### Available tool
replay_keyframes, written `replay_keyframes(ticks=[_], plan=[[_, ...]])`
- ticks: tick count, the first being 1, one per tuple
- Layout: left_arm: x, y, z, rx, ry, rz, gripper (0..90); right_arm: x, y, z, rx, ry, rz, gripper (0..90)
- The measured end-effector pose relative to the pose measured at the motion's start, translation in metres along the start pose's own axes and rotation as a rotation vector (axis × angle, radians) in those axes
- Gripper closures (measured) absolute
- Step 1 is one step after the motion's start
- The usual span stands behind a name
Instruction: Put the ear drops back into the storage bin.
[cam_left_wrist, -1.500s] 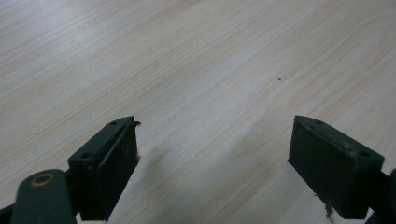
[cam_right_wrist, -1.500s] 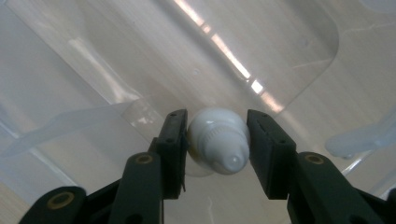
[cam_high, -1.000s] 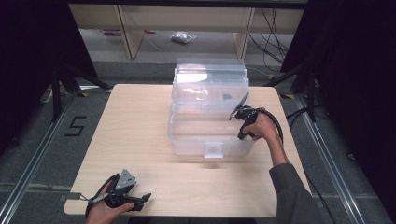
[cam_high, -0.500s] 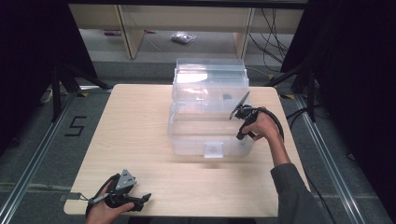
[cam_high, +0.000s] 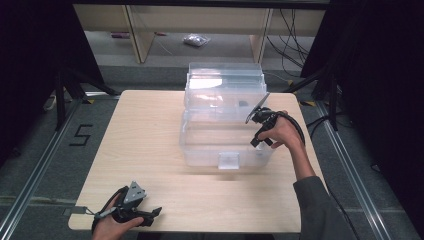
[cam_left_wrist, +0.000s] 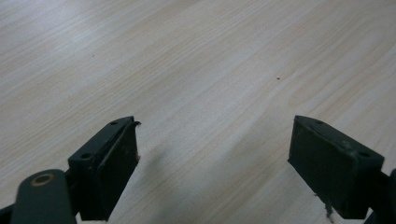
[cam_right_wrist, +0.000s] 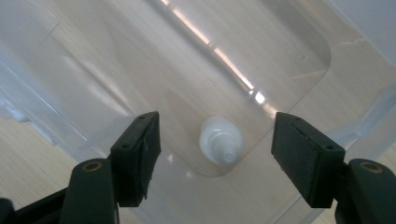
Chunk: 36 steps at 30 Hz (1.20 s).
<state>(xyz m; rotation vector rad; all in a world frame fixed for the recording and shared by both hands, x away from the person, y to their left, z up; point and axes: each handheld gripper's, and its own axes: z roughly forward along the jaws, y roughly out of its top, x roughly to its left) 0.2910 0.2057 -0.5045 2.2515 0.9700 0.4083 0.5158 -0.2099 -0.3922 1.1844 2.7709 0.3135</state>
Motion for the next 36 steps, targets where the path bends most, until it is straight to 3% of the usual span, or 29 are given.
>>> replay_keyframes(ticks=[2, 4, 5, 6, 17, 18, 24, 27, 28, 35, 36], plan=[[0.0, 0.0, 0.0, 0.001, 0.0, -0.001, 15.1, 0.002, -0.001, -0.002, -0.01, -0.005, 0.021, 32.6], [0.0, 0.0, 0.0, 0.001, 0.001, 0.0, 15.1, 0.0, -0.001, -0.003, -0.02, -0.01, -0.006, 31.8], [-0.001, 0.0, 0.002, -0.012, 0.007, -0.015, 15.1, 0.002, -0.001, -0.005, -0.014, -0.011, 0.018, 31.6], [-0.002, 0.0, 0.002, -0.022, 0.008, -0.027, 15.1, 0.002, -0.002, -0.006, -0.023, -0.014, 0.0, 31.5], [-0.002, 0.0, 0.002, -0.025, 0.003, -0.033, 15.1, 0.005, -0.008, -0.014, -0.067, -0.03, 0.006, 29.7], [0.0, 0.0, 0.0, 0.004, 0.002, 0.002, 15.1, 0.005, -0.009, -0.016, -0.07, -0.024, 0.005, 29.6], [-0.002, 0.0, 0.003, -0.024, 0.009, -0.032, 15.1, 0.009, -0.013, -0.023, -0.093, -0.035, 0.008, 28.0], [-0.002, 0.0, 0.003, -0.02, 0.009, -0.03, 15.1, 0.012, -0.016, -0.027, -0.119, -0.023, 0.016, 28.0], [-0.002, 0.0, 0.003, -0.018, 0.009, -0.031, 15.1, 0.012, -0.017, -0.028, -0.135, -0.022, -0.005, 28.0], [-0.002, 0.0, 0.003, -0.018, 0.001, -0.031, 15.1, 0.014, -0.021, -0.031, -0.159, -0.019, -0.006, 27.9], [0.0, 0.0, 0.001, 0.004, 0.0, -0.008, 15.1, 0.016, -0.022, -0.031, -0.149, -0.014, 0.018, 27.8]])
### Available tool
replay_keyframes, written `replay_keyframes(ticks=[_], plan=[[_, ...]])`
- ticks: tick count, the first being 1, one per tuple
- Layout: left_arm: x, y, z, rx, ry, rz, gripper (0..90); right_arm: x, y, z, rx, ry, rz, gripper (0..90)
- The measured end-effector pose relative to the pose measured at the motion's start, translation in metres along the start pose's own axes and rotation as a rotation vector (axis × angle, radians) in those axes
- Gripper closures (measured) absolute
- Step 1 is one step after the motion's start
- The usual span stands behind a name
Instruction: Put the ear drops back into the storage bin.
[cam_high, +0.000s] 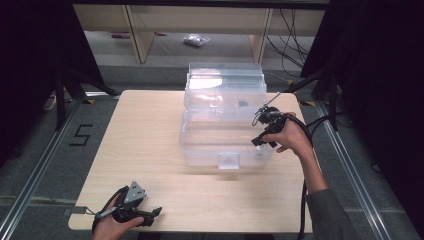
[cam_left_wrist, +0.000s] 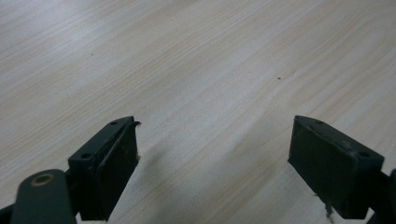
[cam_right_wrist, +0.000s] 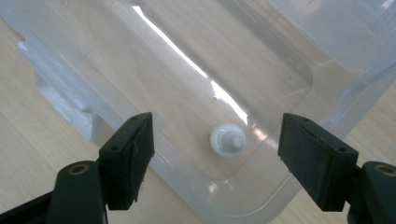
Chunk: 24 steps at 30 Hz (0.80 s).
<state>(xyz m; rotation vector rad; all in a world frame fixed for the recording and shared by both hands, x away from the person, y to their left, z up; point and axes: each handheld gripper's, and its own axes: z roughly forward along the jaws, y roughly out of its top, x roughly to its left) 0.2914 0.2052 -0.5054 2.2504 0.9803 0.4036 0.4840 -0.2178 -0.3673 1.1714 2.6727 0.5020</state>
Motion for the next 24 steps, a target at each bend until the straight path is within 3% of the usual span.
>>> replay_keyframes(ticks=[2, 3, 5, 6, 7, 8, 9, 12, 18, 20, 21, 24], plan=[[0.0, 0.0, 0.001, -0.001, 0.002, 0.001, 15.1, -0.001, -0.001, -0.001, -0.013, -0.005, -0.025, 27.4], [-0.002, 0.0, 0.002, -0.023, 0.007, -0.027, 15.1, 0.001, -0.002, -0.002, -0.013, 0.004, 0.003, 27.4], [-0.002, 0.0, 0.002, -0.021, 0.009, -0.023, 15.1, 0.0, -0.002, -0.005, -0.038, -0.003, -0.015, 27.2], [-0.002, 0.0, 0.002, -0.022, 0.01, -0.023, 15.1, 0.004, -0.002, -0.007, -0.013, 0.016, 0.03, 26.9], [-0.002, 0.0, 0.002, -0.022, 0.01, -0.022, 15.1, 0.002, -0.003, -0.007, -0.026, 0.011, 0.008, 26.6], [-0.002, 0.0, 0.002, -0.028, 0.007, -0.03, 15.1, 0.003, -0.004, -0.008, -0.037, 0.005, 0.019, 26.4], [0.0, 0.0, 0.0, -0.005, 0.002, -0.005, 15.1, 0.004, -0.005, -0.01, -0.05, -0.004, 0.021, 26.1], [0.0, 0.0, 0.0, -0.002, 0.003, 0.001, 15.1, 0.007, -0.007, -0.012, -0.068, 0.01, 0.027, 24.9], [0.0, 0.0, 0.0, 0.001, 0.0, -0.007, 15.1, 0.014, -0.011, -0.014, -0.111, 0.014, 0.007, 24.7], [0.0, 0.0, 0.0, 0.0, 0.0, -0.008, 15.1, 0.016, -0.012, -0.015, -0.109, 0.016, 0.025, 24.7], [0.0, 0.0, 0.0, 0.0, -0.001, -0.008, 15.1, 0.015, -0.012, -0.014, -0.136, 0.014, -0.012, 24.6], [0.0, 0.0, 0.001, -0.004, -0.001, -0.013, 15.1, 0.021, -0.015, -0.017, -0.136, 0.027, 0.008, 24.5]])
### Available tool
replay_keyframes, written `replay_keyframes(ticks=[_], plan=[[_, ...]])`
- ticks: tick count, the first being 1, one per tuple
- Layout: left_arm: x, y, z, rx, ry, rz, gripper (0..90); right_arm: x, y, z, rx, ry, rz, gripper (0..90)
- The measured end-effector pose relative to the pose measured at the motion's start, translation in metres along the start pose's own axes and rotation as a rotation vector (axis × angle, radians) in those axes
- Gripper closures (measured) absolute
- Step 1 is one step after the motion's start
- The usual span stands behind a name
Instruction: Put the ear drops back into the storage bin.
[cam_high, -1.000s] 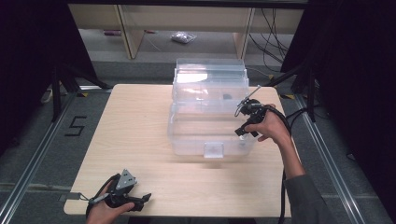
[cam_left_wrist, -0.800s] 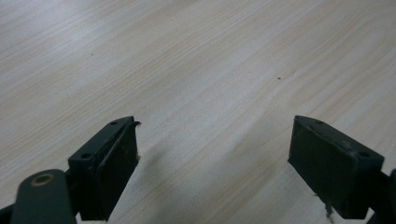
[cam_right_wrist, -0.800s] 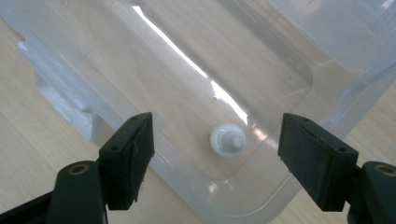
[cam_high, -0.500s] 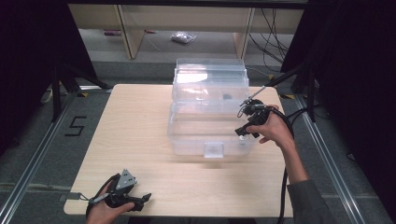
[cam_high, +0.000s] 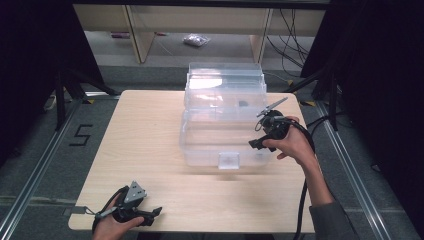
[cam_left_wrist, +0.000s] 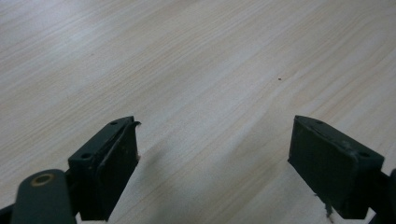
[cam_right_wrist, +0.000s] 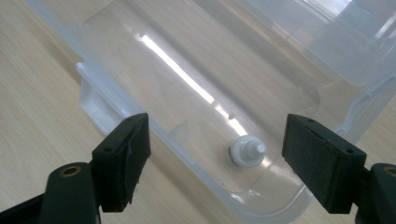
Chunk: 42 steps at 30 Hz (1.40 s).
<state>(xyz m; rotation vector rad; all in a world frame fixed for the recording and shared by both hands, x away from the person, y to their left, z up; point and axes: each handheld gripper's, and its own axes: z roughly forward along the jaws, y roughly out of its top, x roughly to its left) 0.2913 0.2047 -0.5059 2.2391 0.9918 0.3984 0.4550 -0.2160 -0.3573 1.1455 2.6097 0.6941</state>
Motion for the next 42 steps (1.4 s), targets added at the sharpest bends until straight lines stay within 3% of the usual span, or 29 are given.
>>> replay_keyframes(ticks=[3, 6, 7, 10, 12, 13, 15, 16, 17, 18, 19, 20, 24, 28, 29, 31, 32, 33, 34, 37, 42], plan=[[0.0, 0.0, 0.0, 0.005, -0.005, 0.002, 15.1, 0.004, -0.002, -0.001, -0.001, 0.002, -0.008, 24.2], [0.001, 0.0, 0.0, 0.008, -0.002, 0.009, 15.1, 0.007, -0.007, -0.002, -0.04, -0.004, -0.033, 23.6], [0.001, 0.0, 0.0, 0.007, -0.002, 0.008, 15.1, 0.011, -0.008, -0.004, -0.023, -0.003, 0.008, 23.6], [0.001, 0.0, 0.0, 0.006, 0.003, 0.007, 15.1, 0.013, -0.01, -0.004, -0.035, 0.01, -0.01, 23.6], [-0.001, 0.0, 0.002, -0.019, 0.009, -0.023, 15.1, 0.015, -0.013, -0.004, -0.047, 0.008, -0.034, 23.4], [-0.001, 0.0, 0.003, -0.026, 0.01, -0.03, 15.1, 0.018, -0.014, -0.005, -0.051, 0.013, -0.015, 23.2], [-0.001, 0.0, 0.003, -0.023, 0.009, -0.027, 15.1, 0.019, -0.015, -0.006, -0.05, 0.019, -0.019, 23.3], [0.001, 0.0, 0.001, 0.006, 0.002, 0.007, 15.1, 0.02, -0.016, -0.006, -0.055, 0.016, -0.015, 23.3], [0.001, 0.001, 0.001, 0.012, 0.009, 0.007, 15.1, 0.019, -0.017, -0.005, -0.075, 0.009, -0.045, 23.2], [0.001, 0.0, 0.001, 0.005, 0.006, 0.01, 15.1, 0.022, -0.019, -0.005, -0.068, 0.019, -0.023, 23.2], [-0.002, 0.0, 0.002, -0.025, 0.003, -0.028, 15.1, 0.022, -0.02, -0.004, -0.072, 0.018, -0.041, 23.2], [0.0, 0.001, 0.0, 0.0, 0.0, 0.011, 15.1, 0.026, -0.021, -0.004, -0.057, 0.016, -0.009, 23.1], [0.0, 0.0, 0.001, 0.007, -0.007, 0.001, 15.1, 0.027, -0.026, -0.003, -0.098, 0.021, -0.056, 23.1], [0.0, 0.001, 0.002, 0.002, 0.006, 0.006, 15.1, 0.032, -0.03, -0.003, -0.086, 0.035, -0.026, 23.1], [-0.001, 0.001, 0.003, -0.013, 0.008, -0.008, 15.1, 0.031, -0.031, -0.003, -0.101, 0.032, -0.055, 23.1], [-0.002, 0.0, 0.003, -0.021, 0.009, -0.018, 15.1, 0.034, -0.034, -0.003, -0.1, 0.034, -0.035, 23.1], [-0.001, 0.0, 0.003, -0.02, 0.008, -0.018, 15.1, 0.033, -0.036, -0.003, -0.121, 0.025, -0.066, 23.1], [0.001, 0.001, 0.001, 0.015, 0.004, 0.012, 15.1, 0.035, -0.037, -0.004, -0.116, 0.031, -0.048, 23.1], [0.001, 0.001, 0.001, 0.015, 0.004, 0.012, 15.1, 0.035, -0.039, -0.003, -0.125, 0.027, -0.063, 23.0], [0.002, 0.001, 0.001, 0.006, 0.001, 0.011, 15.1, 0.04, -0.042, -0.003, -0.126, 0.041, -0.04, 23.1], [0.001, 0.001, 0.002, 0.007, 0.002, 0.005, 15.1, 0.045, -0.046, -0.002, -0.154, 0.038, -0.05, 23.1]])
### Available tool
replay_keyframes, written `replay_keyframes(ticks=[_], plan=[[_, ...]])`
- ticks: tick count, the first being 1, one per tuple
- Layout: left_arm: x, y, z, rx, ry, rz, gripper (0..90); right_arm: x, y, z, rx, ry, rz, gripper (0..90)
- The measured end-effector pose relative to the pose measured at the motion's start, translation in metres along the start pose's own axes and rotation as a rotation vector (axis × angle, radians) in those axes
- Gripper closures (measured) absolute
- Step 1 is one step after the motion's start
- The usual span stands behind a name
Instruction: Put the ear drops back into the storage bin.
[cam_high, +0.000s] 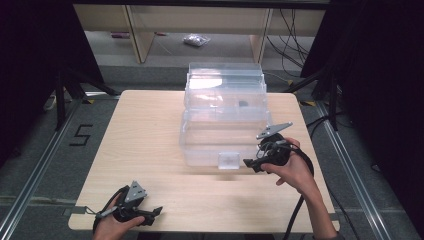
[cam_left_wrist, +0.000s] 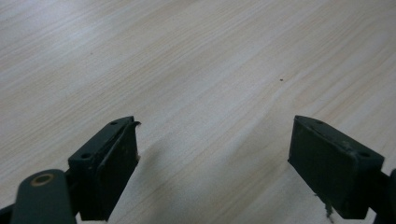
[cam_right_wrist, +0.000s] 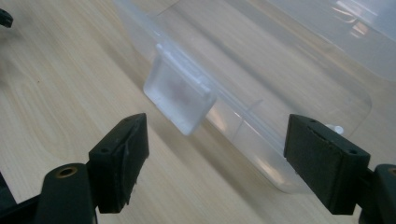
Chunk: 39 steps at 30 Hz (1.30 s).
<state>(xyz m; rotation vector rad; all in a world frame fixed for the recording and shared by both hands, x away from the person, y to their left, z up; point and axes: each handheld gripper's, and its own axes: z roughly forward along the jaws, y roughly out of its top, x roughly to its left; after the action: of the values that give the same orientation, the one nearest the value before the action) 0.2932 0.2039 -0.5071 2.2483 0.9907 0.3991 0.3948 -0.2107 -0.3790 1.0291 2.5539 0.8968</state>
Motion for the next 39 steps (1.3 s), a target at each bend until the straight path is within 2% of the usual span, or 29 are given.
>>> replay_keyframes(ticks=[2, 6, 10, 11, 13, 15, 16, 17, 19, 20, 22, 25, 26, 27, 29, 31, 33, 34, 35, 36, 37, 38, 39], plan=[[0.0, 0.0, 0.0, 0.002, 0.0, 0.001, 15.1, 0.003, -0.002, 0.002, 0.006, 0.013, -0.012, 22.8], [0.0, 0.0, 0.0, 0.0, 0.0, 0.0, 15.1, 0.007, -0.005, 0.003, 0.016, 0.01, -0.009, 22.6], [0.0, 0.0, -0.001, -0.001, 0.0, 0.007, 15.1, 0.009, -0.006, 0.003, 0.005, 0.013, -0.023, 22.4], [0.0, 0.0, -0.001, -0.002, 0.0, 0.008, 15.1, 0.012, -0.007, 0.003, 0.007, 0.018, -0.001, 22.3], [0.0, 0.0, -0.001, -0.001, -0.001, 0.008, 15.1, 0.014, -0.009, 0.003, -0.002, 0.022, -0.03, 21.9], [0.0, 0.0, -0.001, -0.002, 0.001, 0.005, 15.1, 0.017, -0.011, 0.003, -0.001, 0.027, -0.028, 21.1], [-0.001, 0.0, 0.001, -0.006, -0.003, -0.013, 15.1, 0.017, -0.013, 0.004, -0.019, 0.023, -0.037, 20.4], [0.0, 0.0, 0.001, -0.001, 0.001, 0.0, 15.1, 0.019, -0.014, 0.004, -0.007, 0.023, -0.039, 20.4], [-0.001, 0.0, 0.0, -0.001, 0.0, -0.001, 15.1, 0.021, -0.017, 0.005, -0.02, 0.034, -0.034, 20.5], [-0.001, 0.0, 0.0, -0.003, 0.0, -0.006, 15.1, 0.021, -0.019, 0.006, -0.046, 0.035, -0.063, 20.5], [0.001, 0.0, -0.001, -0.002, 0.002, 0.009, 15.1, 0.022, -0.021, 0.006, -0.055, 0.041, -0.074, 20.4], [-0.001, 0.0, 0.0, -0.02, 0.007, -0.009, 15.1, 0.024, -0.023, 0.007, -0.065, 0.045, -0.071, 19.9], [-0.001, 0.0, 0.001, -0.029, 0.008, -0.02, 15.1, 0.025, -0.024, 0.007, -0.073, 0.033, -0.073, 19.9], [-0.001, 0.0, 0.001, -0.03, 0.009, -0.022, 15.1, 0.027, -0.026, 0.009, -0.095, 0.03, -0.053, 19.9], [-0.001, 0.0, 0.0, -0.03, 0.008, -0.022, 15.1, 0.027, -0.027, 0.007, -0.077, 0.036, -0.053, 19.9], [-0.001, 0.0, 0.0, -0.03, 0.009, -0.022, 15.1, 0.029, -0.029, 0.008, -0.084, 0.04, -0.047, 19.9], [-0.001, 0.0, 0.0, -0.032, 0.007, -0.022, 15.1, 0.031, -0.032, 0.01, -0.092, 0.039, -0.019, 19.9], [0.0, 0.001, -0.002, -0.005, 0.0, 0.012, 15.1, 0.029, -0.034, 0.01, -0.101, 0.042, -0.043, 19.8], [0.0, 0.001, -0.002, -0.005, 0.0, 0.012, 15.1, 0.029, -0.034, 0.01, -0.101, 0.042, -0.043, 19.8], [0.0, 0.001, -0.002, -0.006, -0.002, 0.003, 15.1, 0.03, -0.034, 0.008, -0.08, 0.042, -0.022, 19.8], [0.001, 0.001, -0.003, -0.001, 0.0, 0.016, 15.1, 0.031, -0.036, 0.009, -0.086, 0.042, -0.024, 19.4], [0.0, 0.001, -0.003, -0.008, 0.001, 0.012, 15.1, 0.031, -0.036, 0.009, -0.086, 0.042, -0.024, 19.4], [-0.002, 0.001, -0.001, -0.043, 0.003, -0.027, 15.1, 0.031, -0.037, 0.009, -0.085, 0.048, -0.035, 18.6]])
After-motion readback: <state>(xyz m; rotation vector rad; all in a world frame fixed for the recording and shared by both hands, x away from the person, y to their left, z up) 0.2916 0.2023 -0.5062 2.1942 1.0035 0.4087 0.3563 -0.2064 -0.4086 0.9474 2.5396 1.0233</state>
